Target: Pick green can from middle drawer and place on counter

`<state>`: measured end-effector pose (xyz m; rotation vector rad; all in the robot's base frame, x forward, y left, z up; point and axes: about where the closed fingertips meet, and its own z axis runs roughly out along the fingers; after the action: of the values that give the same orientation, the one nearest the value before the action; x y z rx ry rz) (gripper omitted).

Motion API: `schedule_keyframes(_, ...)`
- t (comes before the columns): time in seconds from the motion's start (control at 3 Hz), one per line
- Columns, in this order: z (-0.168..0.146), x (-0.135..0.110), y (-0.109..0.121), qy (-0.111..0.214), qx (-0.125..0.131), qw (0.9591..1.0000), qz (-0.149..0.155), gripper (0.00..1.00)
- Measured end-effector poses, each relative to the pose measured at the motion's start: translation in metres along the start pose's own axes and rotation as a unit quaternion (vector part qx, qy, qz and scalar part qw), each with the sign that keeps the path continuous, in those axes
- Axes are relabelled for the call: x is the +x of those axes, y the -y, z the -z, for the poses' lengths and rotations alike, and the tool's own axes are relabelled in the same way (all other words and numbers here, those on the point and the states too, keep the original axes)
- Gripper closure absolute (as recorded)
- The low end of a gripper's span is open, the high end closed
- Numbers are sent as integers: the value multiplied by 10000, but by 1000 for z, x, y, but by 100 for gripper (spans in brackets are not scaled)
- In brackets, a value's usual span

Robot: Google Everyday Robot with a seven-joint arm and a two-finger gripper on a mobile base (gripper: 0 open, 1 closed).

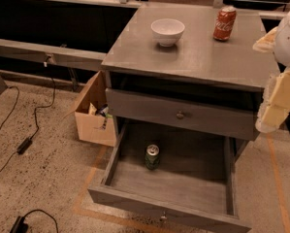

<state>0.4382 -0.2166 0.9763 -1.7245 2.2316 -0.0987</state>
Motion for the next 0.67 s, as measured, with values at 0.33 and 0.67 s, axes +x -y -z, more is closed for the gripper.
schedule_keyframes(0.33,0,0,0,1,1,10000,0,0)
schedule_keyframes(0.67,-11,2,-2,145,2,9999,-19,0)
